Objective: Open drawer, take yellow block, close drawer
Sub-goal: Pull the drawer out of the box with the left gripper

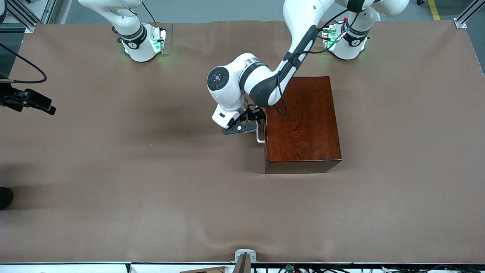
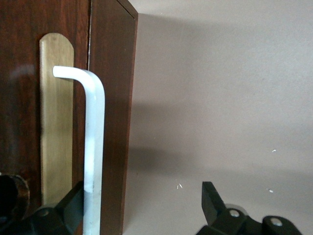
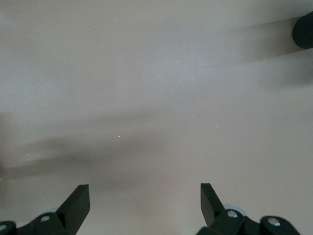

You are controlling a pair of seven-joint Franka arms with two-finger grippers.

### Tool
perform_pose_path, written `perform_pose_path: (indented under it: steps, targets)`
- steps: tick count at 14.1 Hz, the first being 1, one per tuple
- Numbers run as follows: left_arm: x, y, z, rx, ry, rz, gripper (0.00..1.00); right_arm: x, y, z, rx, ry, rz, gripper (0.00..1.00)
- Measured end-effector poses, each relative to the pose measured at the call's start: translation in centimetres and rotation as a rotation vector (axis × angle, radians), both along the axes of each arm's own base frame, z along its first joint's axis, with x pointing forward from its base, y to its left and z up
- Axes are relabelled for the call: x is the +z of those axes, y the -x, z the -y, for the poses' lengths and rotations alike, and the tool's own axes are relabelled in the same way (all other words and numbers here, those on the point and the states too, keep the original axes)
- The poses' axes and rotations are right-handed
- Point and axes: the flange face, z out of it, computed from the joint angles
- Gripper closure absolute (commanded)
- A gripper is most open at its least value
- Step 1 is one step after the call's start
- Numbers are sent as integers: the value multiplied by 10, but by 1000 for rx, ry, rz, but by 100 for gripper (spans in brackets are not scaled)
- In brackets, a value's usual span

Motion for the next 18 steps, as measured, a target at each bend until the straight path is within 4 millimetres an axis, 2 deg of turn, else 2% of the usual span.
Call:
perform_pose_path:
  steps: [13,18]
  targets:
    - [10,11,32,57,132,107,0,0,0,0,0,0,0,0]
    - [8,13,37,59,151,120,0,0,0,0,0,0,0,0]
